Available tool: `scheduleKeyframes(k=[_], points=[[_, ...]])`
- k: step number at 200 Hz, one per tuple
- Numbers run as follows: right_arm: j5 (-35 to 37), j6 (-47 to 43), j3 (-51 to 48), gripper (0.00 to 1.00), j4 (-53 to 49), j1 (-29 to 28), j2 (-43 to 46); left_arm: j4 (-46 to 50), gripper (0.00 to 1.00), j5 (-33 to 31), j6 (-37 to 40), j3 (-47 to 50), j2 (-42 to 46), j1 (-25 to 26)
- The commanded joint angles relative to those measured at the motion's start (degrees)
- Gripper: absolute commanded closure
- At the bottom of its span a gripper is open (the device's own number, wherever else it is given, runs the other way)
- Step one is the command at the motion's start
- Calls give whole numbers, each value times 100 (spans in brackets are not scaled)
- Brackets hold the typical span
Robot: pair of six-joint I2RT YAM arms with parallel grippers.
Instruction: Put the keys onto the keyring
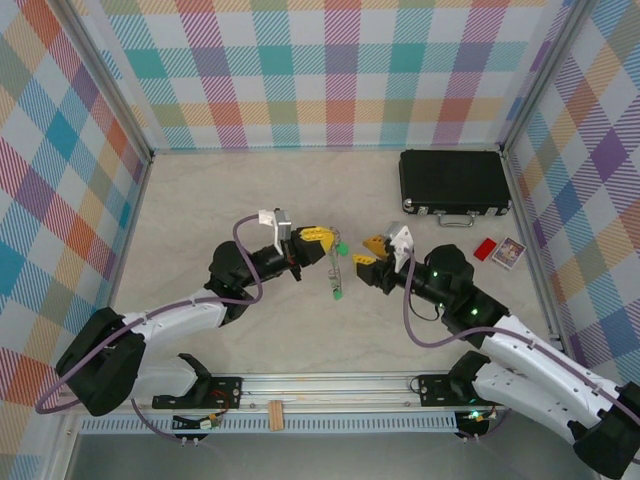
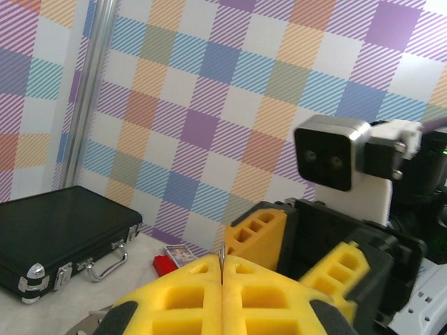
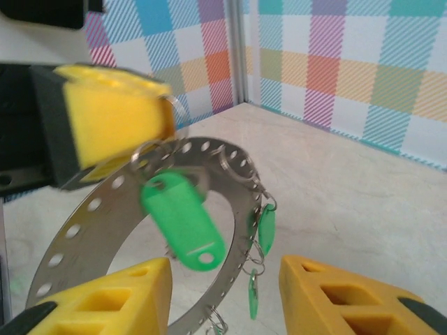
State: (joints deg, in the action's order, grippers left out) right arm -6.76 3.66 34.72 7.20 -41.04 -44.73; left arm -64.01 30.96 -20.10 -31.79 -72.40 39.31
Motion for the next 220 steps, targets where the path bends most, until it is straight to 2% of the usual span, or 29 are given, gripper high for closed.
scheduleKeyframes(k=[1, 28, 52, 64, 95, 134, 220], points=[[-667, 908, 313, 59, 269, 439, -118, -765, 100, 136, -260, -281, -75, 15], [-1807, 1604, 381, 59, 885, 987, -386, -804, 100, 169, -345, -342, -145, 15], [-2483, 2006, 449, 62, 1423, 1098, -678, -826, 100, 180, -394, -345, -167, 15], [-2700, 2167, 576, 66, 1501, 1105, -871, -841, 100, 183, -418, -341, -184, 15], [-2963, 2323, 722, 73, 1811, 1107, -1188, -903, 100, 182, -466, -328, -215, 15], [-3276, 2497, 748, 73, 2195, 1109, -1359, -911, 100, 213, -508, -328, -227, 14], [-3458, 2440, 870, 79, 2143, 1109, -1626, -956, 100, 339, -575, -336, -231, 15]])
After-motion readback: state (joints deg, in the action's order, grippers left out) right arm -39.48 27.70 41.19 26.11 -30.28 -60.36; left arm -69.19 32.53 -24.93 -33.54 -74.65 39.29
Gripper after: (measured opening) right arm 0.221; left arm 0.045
